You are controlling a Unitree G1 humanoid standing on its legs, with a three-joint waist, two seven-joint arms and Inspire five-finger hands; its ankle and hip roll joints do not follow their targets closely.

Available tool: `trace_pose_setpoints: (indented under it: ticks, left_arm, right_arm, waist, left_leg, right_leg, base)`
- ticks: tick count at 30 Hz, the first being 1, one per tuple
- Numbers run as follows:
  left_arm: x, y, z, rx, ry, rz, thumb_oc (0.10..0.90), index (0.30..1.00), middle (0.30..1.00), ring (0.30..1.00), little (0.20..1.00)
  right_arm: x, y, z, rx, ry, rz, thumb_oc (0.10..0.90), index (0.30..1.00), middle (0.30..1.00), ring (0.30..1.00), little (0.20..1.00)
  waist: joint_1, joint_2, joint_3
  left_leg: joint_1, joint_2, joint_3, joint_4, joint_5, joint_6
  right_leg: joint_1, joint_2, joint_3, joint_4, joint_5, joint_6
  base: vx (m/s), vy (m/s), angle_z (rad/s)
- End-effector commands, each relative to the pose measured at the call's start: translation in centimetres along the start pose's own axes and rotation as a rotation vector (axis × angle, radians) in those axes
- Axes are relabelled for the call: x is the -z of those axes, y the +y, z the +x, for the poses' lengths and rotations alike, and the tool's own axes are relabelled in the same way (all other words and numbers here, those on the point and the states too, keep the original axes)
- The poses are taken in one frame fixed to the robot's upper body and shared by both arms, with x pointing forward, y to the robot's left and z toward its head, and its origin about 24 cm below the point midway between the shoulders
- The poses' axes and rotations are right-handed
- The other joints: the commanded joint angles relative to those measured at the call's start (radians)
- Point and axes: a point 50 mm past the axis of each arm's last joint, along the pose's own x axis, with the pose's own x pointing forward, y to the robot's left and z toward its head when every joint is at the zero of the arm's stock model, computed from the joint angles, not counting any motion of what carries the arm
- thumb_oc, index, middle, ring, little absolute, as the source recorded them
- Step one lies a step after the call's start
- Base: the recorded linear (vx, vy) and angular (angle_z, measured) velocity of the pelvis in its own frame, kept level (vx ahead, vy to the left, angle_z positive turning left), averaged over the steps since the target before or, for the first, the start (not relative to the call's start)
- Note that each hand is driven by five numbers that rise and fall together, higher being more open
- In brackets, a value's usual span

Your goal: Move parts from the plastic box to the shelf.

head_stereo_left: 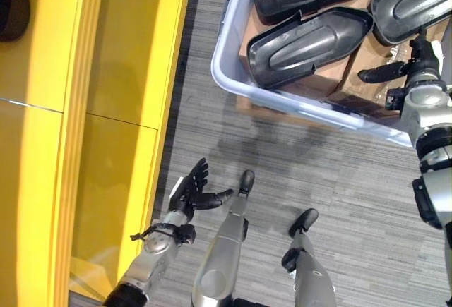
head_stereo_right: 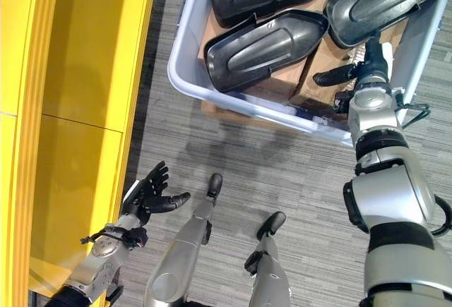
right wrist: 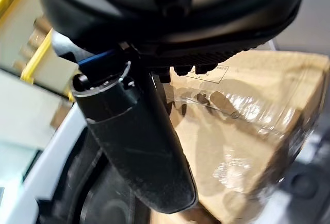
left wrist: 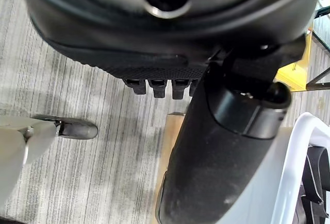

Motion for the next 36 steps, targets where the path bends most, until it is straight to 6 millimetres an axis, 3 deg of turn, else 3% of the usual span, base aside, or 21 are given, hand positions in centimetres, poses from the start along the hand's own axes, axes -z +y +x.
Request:
trace_pose_setpoints:
  ticks: [1,3,4,22,27,32,36]
  left_arm:
    - [-1.6,-0.6,-0.5,0.060,-0.101,0.022,0.900,1.000,1.000,1.000,1.000]
    - [-1.5,-0.5,-0.5,0.058,-0.098,0.021,0.900,1.000,1.000,1.000,1.000]
    - [-1.6,-0.6,-0.5,0.060,-0.101,0.021,0.900,1.000,1.000,1.000,1.000]
    - [-1.5,0.0,-0.4,0.061,-0.086,0.049,0.900,1.000,1.000,1.000,1.000]
    - [-1.4,0.6,-0.5,0.043,-0.076,0.053,0.900,1.000,1.000,1.000,1.000]
    - [-1.4,1.0,-0.7,0.034,-0.072,0.055,0.900,1.000,1.000,1.000,1.000]
    - [-1.3,1.4,-0.9,0.011,-0.067,0.048,0.900,1.000,1.000,1.000,1.000]
  right_arm:
    - [-2.8,-2.2,0.2,0.027,-0.131,-0.133,0.900,1.000,1.000,1.000,1.000]
    - [-2.5,-2.0,0.2,0.021,-0.122,-0.136,0.900,1.000,1.000,1.000,1.000]
    - [-2.2,-1.9,0.2,0.022,-0.112,-0.131,0.900,1.000,1.000,1.000,1.000]
    - [4.0,-0.2,-0.7,-0.103,0.039,-0.341,0.900,1.000,1.000,1.000,1.000]
    - [4.0,0.2,-0.8,-0.130,0.039,-0.315,0.900,1.000,1.000,1.000,1.000]
    - [3.9,-0.6,-0.7,-0.121,0.043,-0.364,0.900,1.000,1.000,1.000,1.000]
    - [2.6,-1.0,-0.5,-0.077,-0.014,-0.313,0.900,1.000,1.000,1.000,1.000]
  waist:
    - [0.003,-0.021,-0.038]
    - [0.001,-0.027,-0.042]
    - [0.002,-0.024,-0.039]
    - [0.000,-0.063,-0.066]
    - [-0.011,-0.086,-0.077]
    - [-0.010,-0.107,-0.089]
    - [-0.015,-0.122,-0.100]
  left_leg:
    - [-0.020,0.023,-0.059,0.063,-0.092,-0.027]
    - [-0.007,0.027,-0.063,0.061,-0.113,-0.034]
    - [-0.016,0.025,-0.061,0.063,-0.093,-0.026]
    - [0.014,0.026,-0.082,0.049,-0.084,-0.028]
    - [0.024,0.032,-0.082,0.045,-0.084,-0.029]
    - [0.035,0.039,-0.090,0.036,-0.080,-0.032]
    - [0.045,0.043,-0.089,0.030,-0.081,-0.032]
  right_leg:
    - [0.089,-0.087,-0.009,0.096,-0.143,0.062]
    - [0.099,-0.083,0.000,0.095,-0.160,0.066]
    - [0.092,-0.085,-0.009,0.095,-0.142,0.061]
    - [0.136,-0.070,-0.039,0.082,-0.136,0.061]
    - [0.145,-0.064,-0.038,0.077,-0.134,0.059]
    - [0.159,-0.055,-0.047,0.070,-0.134,0.059]
    - [0.165,-0.050,-0.046,0.069,-0.133,0.058]
  base:
    - [-0.08,0.038,0.04]
    - [-0.01,-0.003,0.04]
    - [-0.01,-0.009,0.04]
    - [-0.01,-0.004,0.04]
    - [0.00,0.000,0.00]
    - [0.00,0.000,0.00]
    - [0.00,-0.001,0.02]
